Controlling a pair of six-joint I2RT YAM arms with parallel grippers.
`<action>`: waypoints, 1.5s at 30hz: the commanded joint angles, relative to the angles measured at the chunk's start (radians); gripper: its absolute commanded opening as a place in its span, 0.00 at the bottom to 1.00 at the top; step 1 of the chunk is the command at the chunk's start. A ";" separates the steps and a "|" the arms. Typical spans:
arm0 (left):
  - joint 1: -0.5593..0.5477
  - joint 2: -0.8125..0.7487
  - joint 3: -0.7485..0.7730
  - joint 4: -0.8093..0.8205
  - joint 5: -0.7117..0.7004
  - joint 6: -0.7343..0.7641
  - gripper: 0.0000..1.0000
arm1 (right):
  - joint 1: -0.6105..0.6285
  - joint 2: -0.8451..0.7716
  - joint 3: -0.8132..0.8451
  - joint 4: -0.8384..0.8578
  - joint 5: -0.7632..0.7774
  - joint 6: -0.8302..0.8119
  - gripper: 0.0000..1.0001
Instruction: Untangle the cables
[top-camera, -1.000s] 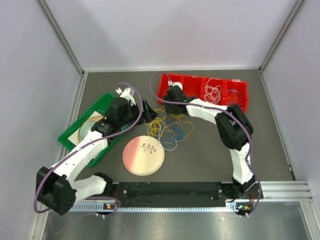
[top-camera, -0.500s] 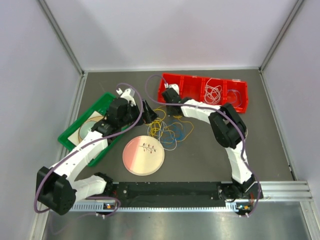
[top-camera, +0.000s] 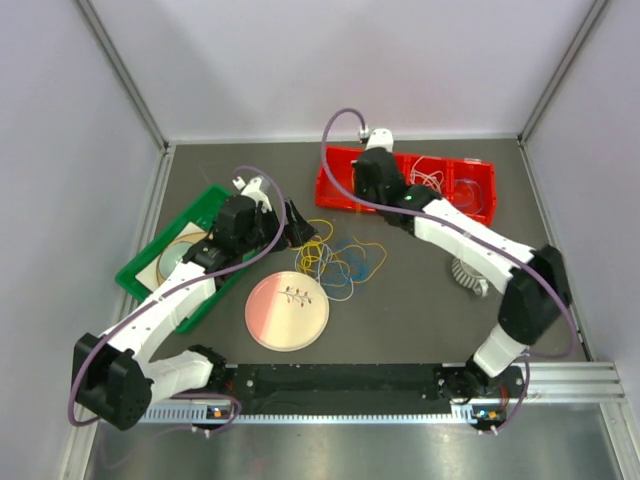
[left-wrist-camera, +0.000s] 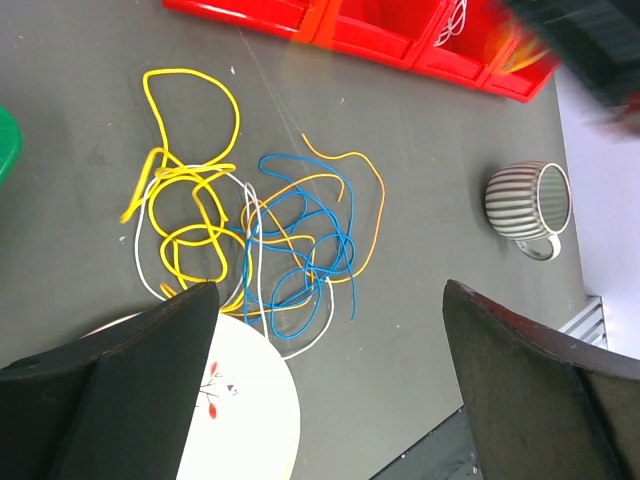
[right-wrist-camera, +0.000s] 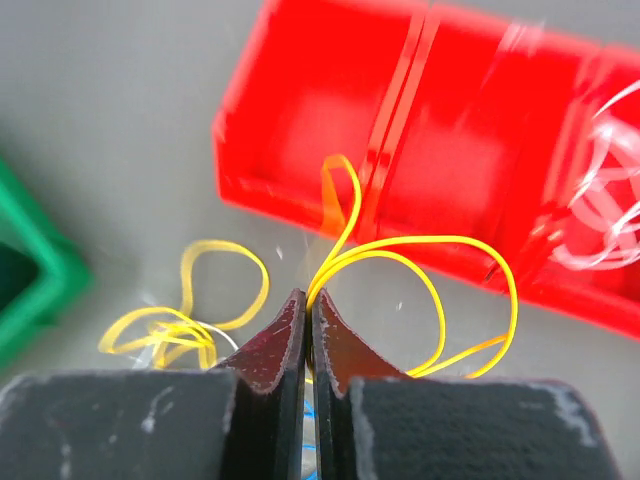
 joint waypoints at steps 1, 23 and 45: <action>0.005 0.004 -0.017 0.060 0.027 0.009 0.99 | 0.014 -0.148 0.013 0.045 0.059 -0.040 0.00; 0.005 0.072 -0.020 0.100 0.175 -0.007 0.99 | -0.083 -0.110 0.104 0.068 0.039 -0.108 0.00; 0.005 0.018 -0.026 0.037 0.148 0.019 0.99 | -0.216 0.439 0.458 -0.039 0.017 -0.171 0.27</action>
